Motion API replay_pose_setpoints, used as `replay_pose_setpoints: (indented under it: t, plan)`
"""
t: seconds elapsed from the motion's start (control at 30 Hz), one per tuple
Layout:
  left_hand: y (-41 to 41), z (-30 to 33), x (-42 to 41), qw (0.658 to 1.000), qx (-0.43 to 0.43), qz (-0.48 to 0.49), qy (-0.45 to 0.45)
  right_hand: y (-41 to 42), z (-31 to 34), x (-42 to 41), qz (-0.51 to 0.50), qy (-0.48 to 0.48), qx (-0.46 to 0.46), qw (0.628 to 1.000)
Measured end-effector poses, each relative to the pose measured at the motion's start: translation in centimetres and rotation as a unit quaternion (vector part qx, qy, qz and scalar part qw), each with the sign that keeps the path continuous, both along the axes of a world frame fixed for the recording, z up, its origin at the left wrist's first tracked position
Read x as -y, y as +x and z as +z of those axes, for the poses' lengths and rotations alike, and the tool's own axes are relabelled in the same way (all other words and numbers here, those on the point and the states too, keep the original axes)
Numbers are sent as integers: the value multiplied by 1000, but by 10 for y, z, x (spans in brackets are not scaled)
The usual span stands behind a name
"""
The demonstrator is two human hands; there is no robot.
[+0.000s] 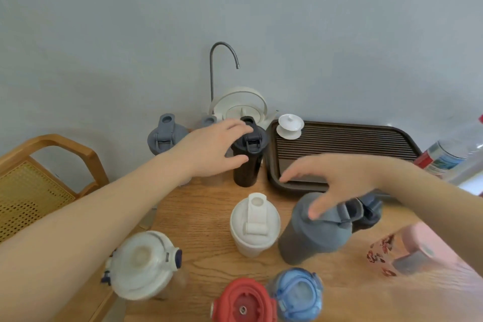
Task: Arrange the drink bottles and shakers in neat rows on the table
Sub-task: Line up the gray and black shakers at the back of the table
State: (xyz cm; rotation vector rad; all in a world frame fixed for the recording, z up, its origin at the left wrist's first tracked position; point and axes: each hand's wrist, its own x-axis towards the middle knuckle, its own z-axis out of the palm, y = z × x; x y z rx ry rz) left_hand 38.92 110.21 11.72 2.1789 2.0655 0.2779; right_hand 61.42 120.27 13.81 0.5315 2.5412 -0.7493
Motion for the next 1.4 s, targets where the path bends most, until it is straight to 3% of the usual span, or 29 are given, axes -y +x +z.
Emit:
replay_pose_setpoints:
  t: [0.1, 0.2, 0.37, 0.5, 0.63, 0.7, 0.77, 0.9, 1.1, 1.23, 1.4]
  plan:
    - [30, 0, 4, 998, -28, -12, -53, 16, -22, 14, 57, 29, 77, 995]
    - [55, -10, 6, 990, -66, -18, -125, 22, -32, 17, 65, 112, 58, 990]
    - [82, -37, 5, 970, -97, 20, -220, 28, -41, 13, -57, 195, -1, 979]
    - [90, -60, 13, 956, -126, 43, -263, 37, -50, 10, -121, 175, -42, 976]
    - [93, -72, 22, 963, -114, 67, -236, 55, -40, 6, -16, 79, -97, 992]
    - [95, -76, 25, 967, -95, 82, -223, 59, -41, 3, 84, 111, -85, 987]
    - [97, -79, 29, 967, -74, 102, -220, 58, -47, 3, 123, 153, -80, 977]
    - [95, -81, 35, 966, -38, 151, -207, 55, -51, 2, 128, 210, -129, 961]
    - [97, -82, 35, 963, -48, 170, -205, 59, -41, 2, 113, 224, -175, 952]
    - [97, -83, 34, 960, -50, 173, -216, 72, -75, 11, 112, 268, -190, 938]
    - [98, -85, 32, 961, -41, 163, -221, 90, -97, 24, -15, 204, -217, 954]
